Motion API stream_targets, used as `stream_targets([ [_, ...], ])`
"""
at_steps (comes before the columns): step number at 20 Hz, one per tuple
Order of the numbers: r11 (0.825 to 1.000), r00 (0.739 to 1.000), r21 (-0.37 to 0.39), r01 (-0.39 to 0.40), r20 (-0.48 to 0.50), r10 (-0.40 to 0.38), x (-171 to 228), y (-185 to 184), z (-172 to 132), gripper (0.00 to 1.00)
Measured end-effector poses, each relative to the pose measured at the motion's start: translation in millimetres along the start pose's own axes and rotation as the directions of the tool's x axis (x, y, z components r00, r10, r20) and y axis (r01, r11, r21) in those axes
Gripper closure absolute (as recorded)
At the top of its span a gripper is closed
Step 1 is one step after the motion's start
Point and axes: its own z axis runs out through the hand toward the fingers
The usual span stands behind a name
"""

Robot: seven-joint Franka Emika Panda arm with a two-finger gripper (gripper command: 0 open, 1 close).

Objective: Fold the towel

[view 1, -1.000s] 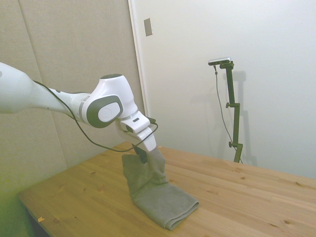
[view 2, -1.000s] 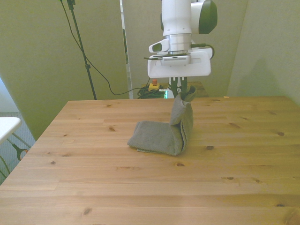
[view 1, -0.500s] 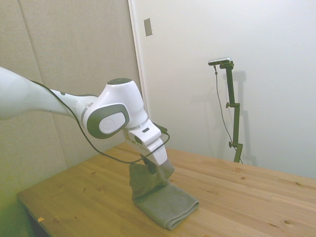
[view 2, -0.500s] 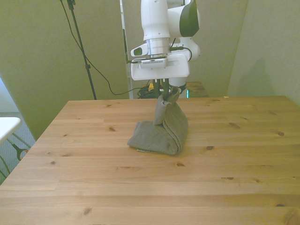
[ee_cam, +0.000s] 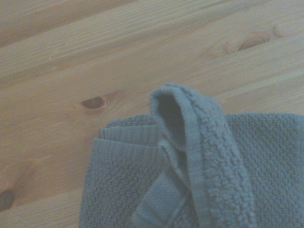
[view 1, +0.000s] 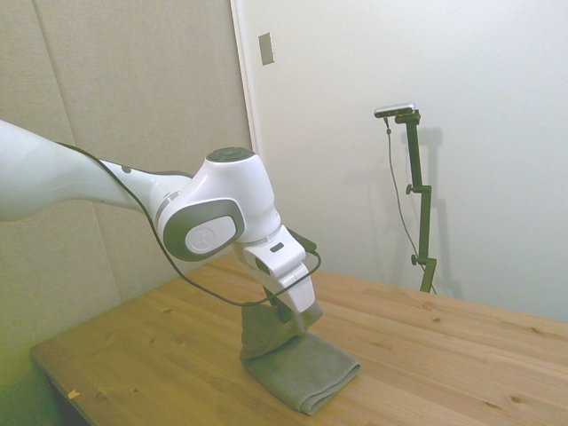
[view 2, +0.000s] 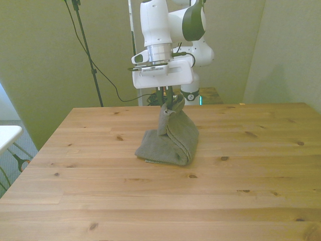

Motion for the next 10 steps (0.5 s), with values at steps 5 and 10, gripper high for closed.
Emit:
stream_targets([
  [5,1.000,1.000,0.005,0.008,-0.003,-0.008,-2.2,-2.2,-2.7,0.00],
  [10,0.999,0.999,0.003,0.042,0.004,-0.042,-17.4,-12.7,-1.8,0.00],
])
